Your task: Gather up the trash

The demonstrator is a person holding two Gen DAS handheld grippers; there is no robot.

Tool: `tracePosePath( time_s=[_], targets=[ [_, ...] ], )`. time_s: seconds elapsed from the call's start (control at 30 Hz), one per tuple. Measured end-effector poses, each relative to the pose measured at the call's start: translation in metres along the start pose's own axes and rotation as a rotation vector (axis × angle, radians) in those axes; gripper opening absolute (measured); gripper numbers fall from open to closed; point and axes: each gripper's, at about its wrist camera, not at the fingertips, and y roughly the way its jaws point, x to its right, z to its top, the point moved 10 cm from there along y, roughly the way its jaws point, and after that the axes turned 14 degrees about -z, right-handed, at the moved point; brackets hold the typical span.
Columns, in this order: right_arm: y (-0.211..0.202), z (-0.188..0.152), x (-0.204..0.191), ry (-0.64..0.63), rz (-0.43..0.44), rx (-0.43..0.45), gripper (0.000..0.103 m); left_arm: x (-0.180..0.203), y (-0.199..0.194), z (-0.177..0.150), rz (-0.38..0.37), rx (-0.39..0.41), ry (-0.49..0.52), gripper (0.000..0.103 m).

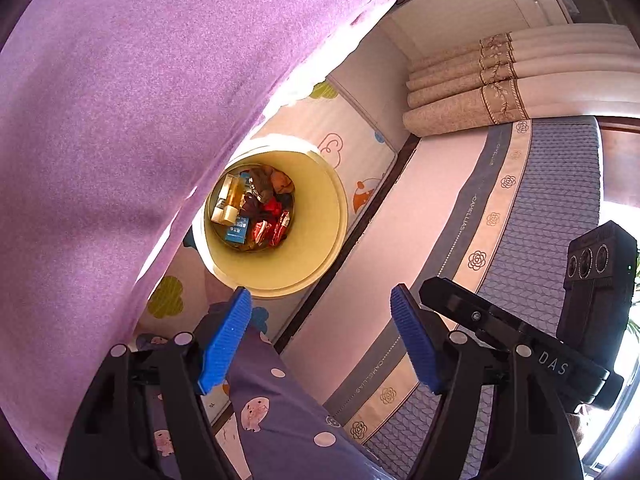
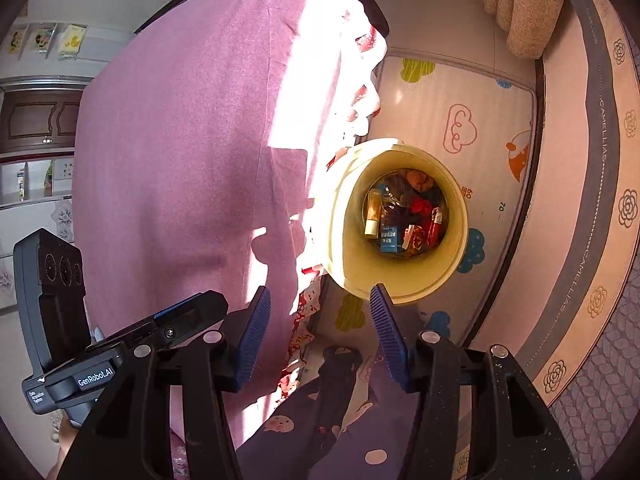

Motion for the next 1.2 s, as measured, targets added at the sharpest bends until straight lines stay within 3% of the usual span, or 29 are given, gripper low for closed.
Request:
tracePosePath(
  time_s=[0.33,0.63,0.97,1.2],
  targets=[
    [-0.012,0.01,-0.035,-0.091,0.0,0.013,0.051,-0.008,-0.029,0.008,-0.012,0.066,-0.029,0.072],
    [-0.015,-0.001,-0.097,-0.234,-0.018,0.004,0.051,-0.045,-0.08,-0.002,0.001,0.174,-0.107,0.077],
    [0.001,-0.051,-0.206,-0.505,-0.039,-0.033,0.053,-0.122,-0.162,-0.054,0.021,0.361,-0.287,0.08],
    [0.006,-0.101,-0.296,-0.725,-0.032,-0.037,0.055,-0.177,-0.225,-0.107,0.094,0.52,-0.421,0.08]
  ],
)
